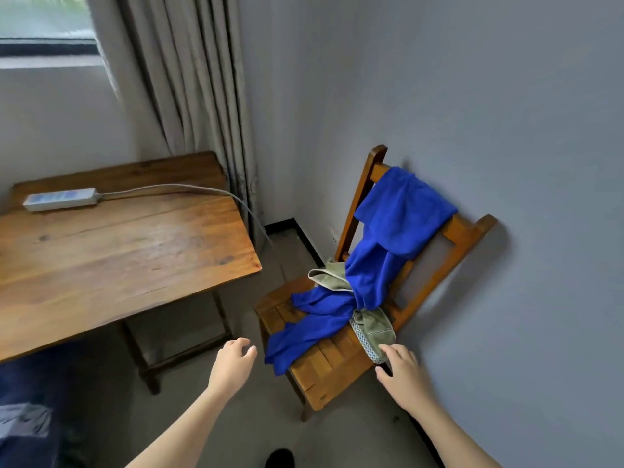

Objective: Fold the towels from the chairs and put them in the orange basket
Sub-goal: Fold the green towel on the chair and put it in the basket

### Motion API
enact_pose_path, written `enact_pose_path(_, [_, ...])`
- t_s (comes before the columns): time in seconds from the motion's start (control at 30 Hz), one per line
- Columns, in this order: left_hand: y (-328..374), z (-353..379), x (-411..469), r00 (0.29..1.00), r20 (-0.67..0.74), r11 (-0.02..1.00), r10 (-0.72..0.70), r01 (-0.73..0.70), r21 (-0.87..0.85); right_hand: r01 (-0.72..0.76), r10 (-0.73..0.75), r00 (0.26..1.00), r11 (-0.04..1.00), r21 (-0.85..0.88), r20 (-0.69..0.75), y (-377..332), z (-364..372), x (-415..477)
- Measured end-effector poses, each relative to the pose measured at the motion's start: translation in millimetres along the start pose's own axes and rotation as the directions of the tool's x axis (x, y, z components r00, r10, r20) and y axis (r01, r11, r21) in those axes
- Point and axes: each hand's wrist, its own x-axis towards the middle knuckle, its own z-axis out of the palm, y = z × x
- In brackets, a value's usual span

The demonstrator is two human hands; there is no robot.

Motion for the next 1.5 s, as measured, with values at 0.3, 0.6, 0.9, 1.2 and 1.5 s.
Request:
enact_pose_path(0.3, [30.7, 40.2, 59.8, 0.980, 0.173, 0.995, -0.100, 0.094, 0.041, -0.068, 0.063, 0.996, 0.995, 0.077, 0.065, 14.9, -4.7, 76.5])
enact_pose_path(0.6, [101.8, 72.2, 118.8, 0.977, 0.157, 0.988, -0.146, 0.138, 0.062, 0.016, -0.026, 0.972, 0.999, 0.048, 0.235, 28.5, -9.4, 183.9])
enact_pose_path(0.9, [107.0, 91.2, 169.1, 0.953, 0.234, 0.970, -0.192, 0.149, 0.191, 0.090, -0.094, 0.922, 0.996, 0.028, 0.376, 16.6, 16.8, 256.5])
enact_pose_path(1.2, [102.3, 103.5, 276.1, 0.950, 0.307, 0.938, -0.056, -0.056, 0.343, 0.079, -0.045, 0.912, 0.995, -0.068, 0.408, -14.3, 53.5, 339.8])
enact_pose_path(1.5, [110.7, 142.3, 333.4, 0.914, 0.389, 0.795, 0.113, -0.318, 0.516, 0.014, 0.021, 0.923, 0.996, -0.089, 0.384, -38.0, 97.7, 408.4])
